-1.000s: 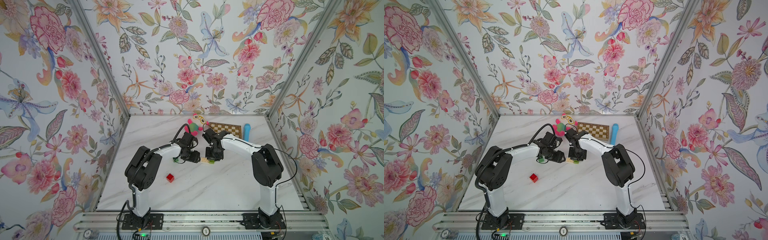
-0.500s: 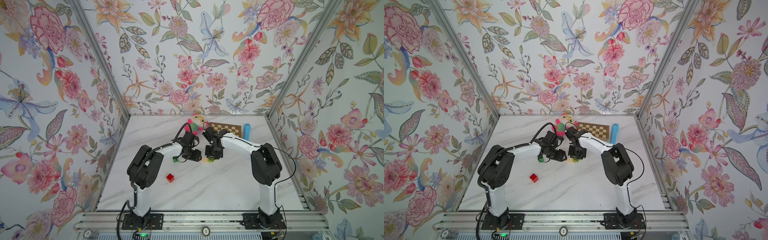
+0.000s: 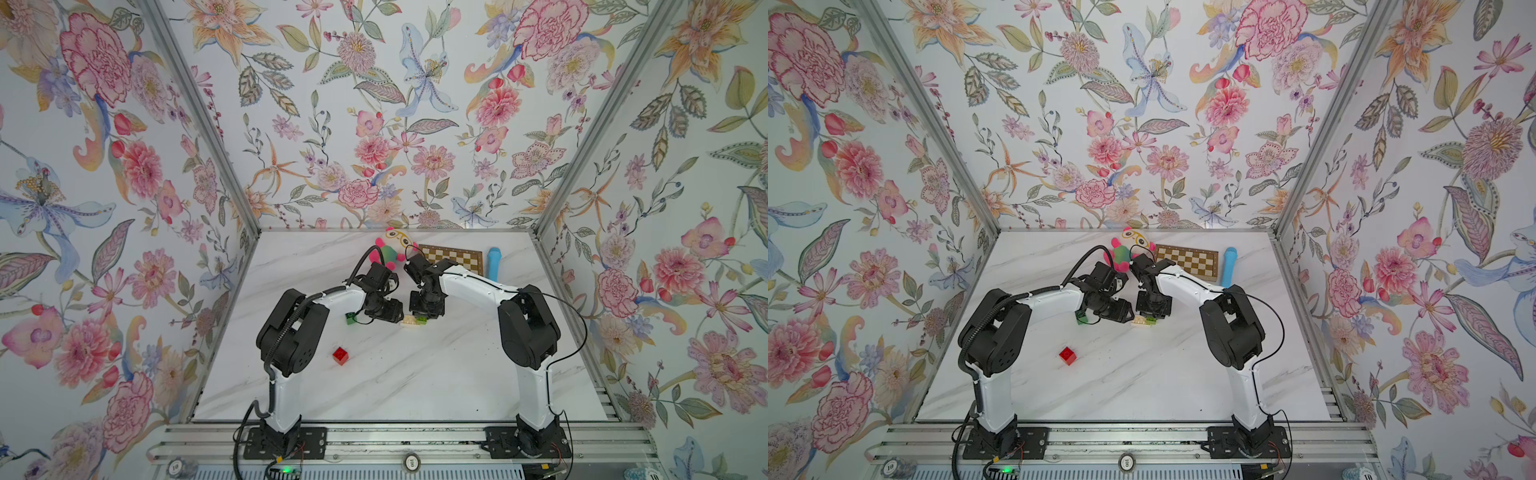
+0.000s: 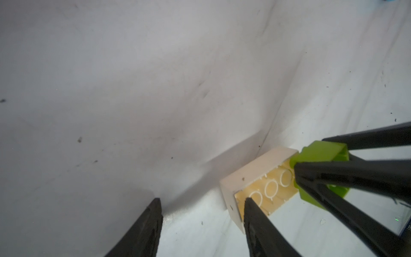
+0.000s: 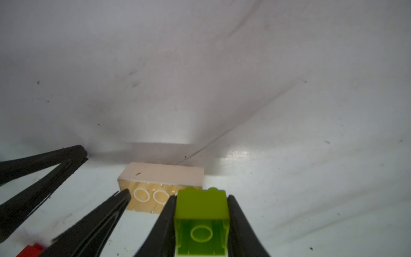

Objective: Assemble the letter r with lego
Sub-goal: Assemble the lego brick with the lego brick.

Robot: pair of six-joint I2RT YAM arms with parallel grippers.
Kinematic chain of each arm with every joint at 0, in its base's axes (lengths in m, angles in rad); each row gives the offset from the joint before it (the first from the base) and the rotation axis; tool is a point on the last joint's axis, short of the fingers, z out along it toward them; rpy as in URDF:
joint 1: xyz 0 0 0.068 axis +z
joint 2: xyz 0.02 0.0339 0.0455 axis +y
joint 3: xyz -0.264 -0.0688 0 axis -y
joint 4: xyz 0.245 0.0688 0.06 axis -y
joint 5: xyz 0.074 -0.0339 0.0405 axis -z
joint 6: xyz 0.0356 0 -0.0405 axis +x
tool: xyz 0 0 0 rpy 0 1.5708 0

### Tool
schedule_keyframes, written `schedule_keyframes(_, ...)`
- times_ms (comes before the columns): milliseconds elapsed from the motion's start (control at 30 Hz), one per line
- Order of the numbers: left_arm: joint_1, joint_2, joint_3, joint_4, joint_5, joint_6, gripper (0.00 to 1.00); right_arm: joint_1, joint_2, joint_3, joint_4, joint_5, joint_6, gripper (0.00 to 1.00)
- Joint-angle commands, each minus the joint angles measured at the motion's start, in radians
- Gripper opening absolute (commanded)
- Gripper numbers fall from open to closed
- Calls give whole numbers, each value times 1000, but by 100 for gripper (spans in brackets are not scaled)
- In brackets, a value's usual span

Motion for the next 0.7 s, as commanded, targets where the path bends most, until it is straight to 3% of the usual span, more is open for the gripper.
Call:
schedule_keyframes(0,-3,22,25,-26,2,18,61,-2,16,-12,-38,0,-23,29)
schedule_keyframes(667,-2,-8,9,-24,9,9,61,-1,20,-5,-71,27,-41,29)
